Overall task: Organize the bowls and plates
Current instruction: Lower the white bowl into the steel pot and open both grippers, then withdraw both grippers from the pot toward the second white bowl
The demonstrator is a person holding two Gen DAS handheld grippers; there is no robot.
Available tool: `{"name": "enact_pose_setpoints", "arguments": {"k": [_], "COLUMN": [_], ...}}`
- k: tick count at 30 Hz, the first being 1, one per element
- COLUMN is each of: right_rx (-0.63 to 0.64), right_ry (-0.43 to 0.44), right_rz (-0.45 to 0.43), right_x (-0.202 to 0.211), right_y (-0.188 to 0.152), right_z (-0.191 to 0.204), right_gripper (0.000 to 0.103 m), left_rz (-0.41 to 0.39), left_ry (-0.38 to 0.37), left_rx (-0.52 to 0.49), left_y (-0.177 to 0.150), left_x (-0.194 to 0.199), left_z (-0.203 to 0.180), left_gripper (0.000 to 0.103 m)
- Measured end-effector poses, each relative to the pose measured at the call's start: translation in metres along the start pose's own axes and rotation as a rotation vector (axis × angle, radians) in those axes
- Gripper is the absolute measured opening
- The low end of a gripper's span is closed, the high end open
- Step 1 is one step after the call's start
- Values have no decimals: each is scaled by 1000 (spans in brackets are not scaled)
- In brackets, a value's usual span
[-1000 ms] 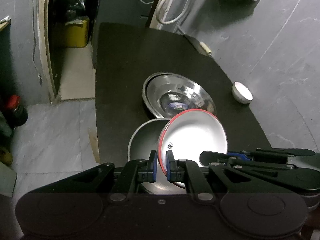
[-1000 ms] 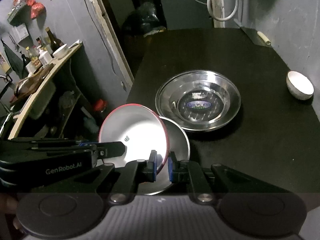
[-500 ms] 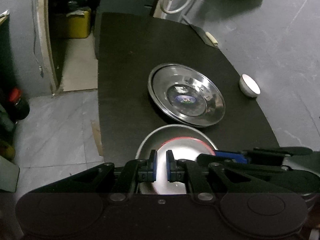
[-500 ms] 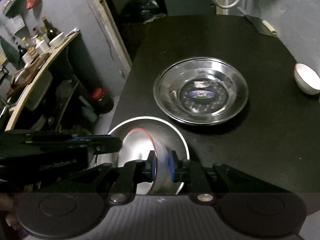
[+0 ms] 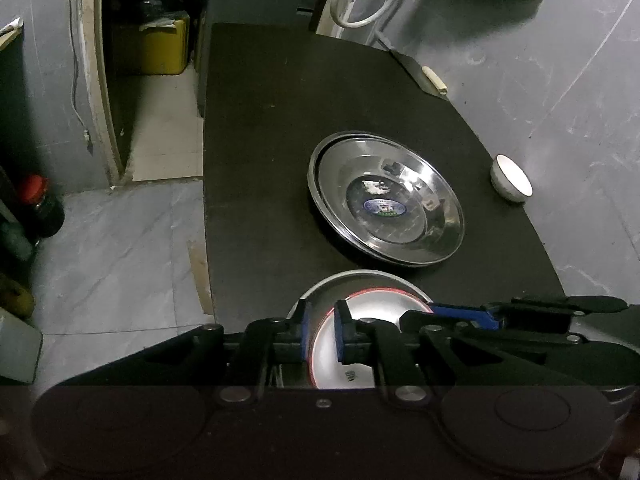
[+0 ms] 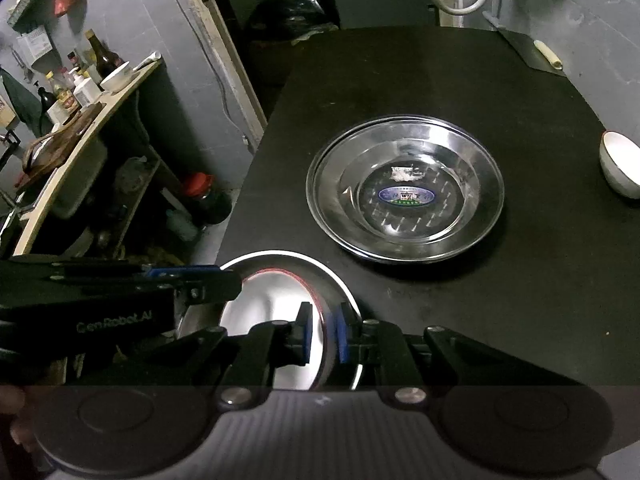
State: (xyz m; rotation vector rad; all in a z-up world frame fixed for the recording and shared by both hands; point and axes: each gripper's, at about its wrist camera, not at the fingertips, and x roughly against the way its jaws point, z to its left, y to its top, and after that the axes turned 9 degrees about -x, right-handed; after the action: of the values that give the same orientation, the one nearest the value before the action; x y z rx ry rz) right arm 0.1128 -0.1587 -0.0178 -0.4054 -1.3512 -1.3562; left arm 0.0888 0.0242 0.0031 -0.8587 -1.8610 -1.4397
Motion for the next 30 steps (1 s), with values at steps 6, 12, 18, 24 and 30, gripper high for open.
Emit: {"name": "enact_pose_setpoints", "arguments": {"k": [6,12,18,24,30], "right_rx": [-20,-38,-67,-85,-123], "right_ry": [4,0,-15,-24,-41], "right_rz": [-27,-66,-112,-158,-206], "right_x": [7,15,25,34,42], "right_y": [-5,-9,-10,-13,-16], "right_z": [-3,-3,-8,-10,-14], "right_gripper": [15,15,20,31,54], "left_rz": [-28,-57,-106,-168,-208], "left_ry": [-4,-3,-1,24,41], "left_rx": [19,31,26,26,54], "left_y": [-2,-3,-5,-6,-8], "left_x": [8,15,26,39,46], "left_z": [3,4,3,4,10], "left_gripper": [15,27,56,82,99]}}
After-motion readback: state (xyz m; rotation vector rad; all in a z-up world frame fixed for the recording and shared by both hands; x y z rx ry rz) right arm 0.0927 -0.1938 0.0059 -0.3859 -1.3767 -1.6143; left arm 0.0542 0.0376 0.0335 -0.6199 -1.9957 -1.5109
